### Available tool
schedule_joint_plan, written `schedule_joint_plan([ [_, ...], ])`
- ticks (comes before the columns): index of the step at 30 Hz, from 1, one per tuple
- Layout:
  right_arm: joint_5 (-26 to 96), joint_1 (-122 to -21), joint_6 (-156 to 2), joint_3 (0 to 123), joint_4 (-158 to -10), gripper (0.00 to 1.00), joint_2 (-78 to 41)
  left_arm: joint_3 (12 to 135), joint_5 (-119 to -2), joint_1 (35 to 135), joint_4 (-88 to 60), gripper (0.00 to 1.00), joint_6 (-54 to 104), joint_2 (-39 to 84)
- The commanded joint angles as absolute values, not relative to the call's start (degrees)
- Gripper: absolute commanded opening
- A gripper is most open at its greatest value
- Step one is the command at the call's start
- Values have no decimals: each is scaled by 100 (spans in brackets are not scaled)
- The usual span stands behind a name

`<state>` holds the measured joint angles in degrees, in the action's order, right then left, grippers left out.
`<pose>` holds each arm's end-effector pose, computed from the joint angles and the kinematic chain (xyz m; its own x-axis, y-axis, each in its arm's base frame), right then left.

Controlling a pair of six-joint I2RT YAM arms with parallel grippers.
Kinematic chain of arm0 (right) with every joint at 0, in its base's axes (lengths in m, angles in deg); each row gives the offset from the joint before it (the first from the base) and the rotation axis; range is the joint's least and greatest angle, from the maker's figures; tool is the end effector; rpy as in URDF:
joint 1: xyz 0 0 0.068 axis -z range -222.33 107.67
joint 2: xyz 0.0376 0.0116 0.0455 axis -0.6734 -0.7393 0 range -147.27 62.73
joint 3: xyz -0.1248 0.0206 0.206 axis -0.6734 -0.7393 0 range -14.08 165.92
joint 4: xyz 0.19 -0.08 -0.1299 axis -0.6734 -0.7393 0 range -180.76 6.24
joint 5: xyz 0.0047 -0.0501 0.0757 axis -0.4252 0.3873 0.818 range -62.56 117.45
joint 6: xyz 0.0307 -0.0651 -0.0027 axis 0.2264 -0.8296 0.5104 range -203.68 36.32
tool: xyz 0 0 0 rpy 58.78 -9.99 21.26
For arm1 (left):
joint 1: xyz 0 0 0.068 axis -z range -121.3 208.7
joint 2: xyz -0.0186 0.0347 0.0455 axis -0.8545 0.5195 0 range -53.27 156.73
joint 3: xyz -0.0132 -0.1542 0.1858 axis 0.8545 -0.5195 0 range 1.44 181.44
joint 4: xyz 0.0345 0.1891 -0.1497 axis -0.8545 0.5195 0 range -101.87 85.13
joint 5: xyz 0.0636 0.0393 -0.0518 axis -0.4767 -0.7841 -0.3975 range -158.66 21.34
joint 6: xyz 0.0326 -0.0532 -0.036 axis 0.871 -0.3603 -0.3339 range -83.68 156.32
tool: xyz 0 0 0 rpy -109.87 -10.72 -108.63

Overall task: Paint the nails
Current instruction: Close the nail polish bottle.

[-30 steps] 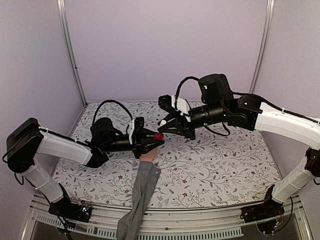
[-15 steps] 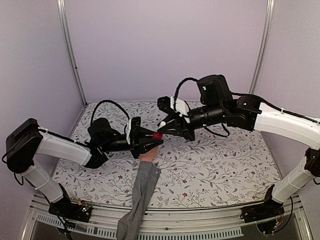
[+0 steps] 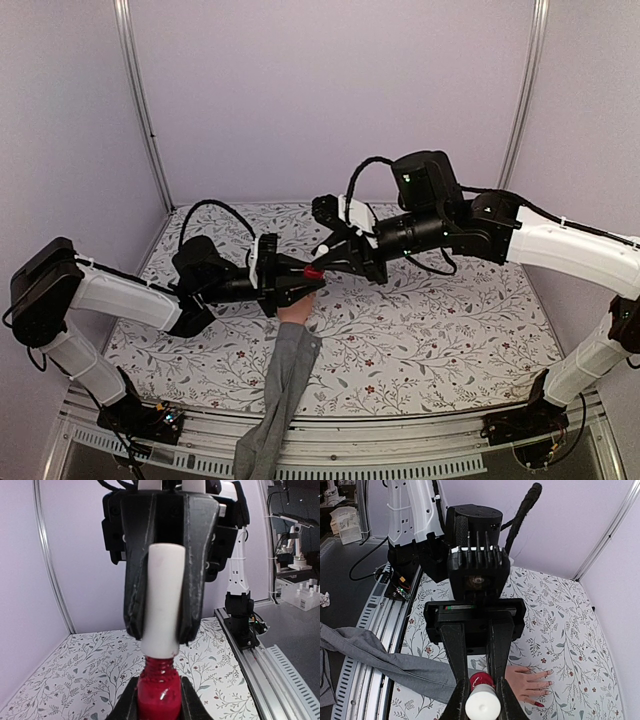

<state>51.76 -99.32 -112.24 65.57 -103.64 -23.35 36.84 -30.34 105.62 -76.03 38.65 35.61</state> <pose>0.1703 0.3072 0.3223 0.2494 -0.4158 -0.8746 -0.9633 -0.0136 -0.2682 0.1894 -0.2567 0.2219 0.1667 -0.1315 -0.9772 0.9832 0.0963 0.1548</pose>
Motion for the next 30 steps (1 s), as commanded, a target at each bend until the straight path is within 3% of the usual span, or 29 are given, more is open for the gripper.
schedule_joint_plan([
  [1,5153,-9937,-11233,6612,-10589,0,-2479,3799,-3069,10533,-7858,0,3815,3409],
  [9,5127,-9937,-11234,6701,-10714,1,-2633,3905,-3114,10528,-7737,0,3755,3441],
  [14,5070,-9937,-11213,6738,-10761,15,-2711,3893,-3122,10533,-7762,0,3717,3444],
  [19,5032,-9934,-11149,6726,-10665,20,-2663,3815,-3106,10468,-8038,0,3583,3500],
  [30,5316,-9744,-10833,6386,-10074,60,-2175,3726,-2782,10318,-8462,0,3173,3616],
])
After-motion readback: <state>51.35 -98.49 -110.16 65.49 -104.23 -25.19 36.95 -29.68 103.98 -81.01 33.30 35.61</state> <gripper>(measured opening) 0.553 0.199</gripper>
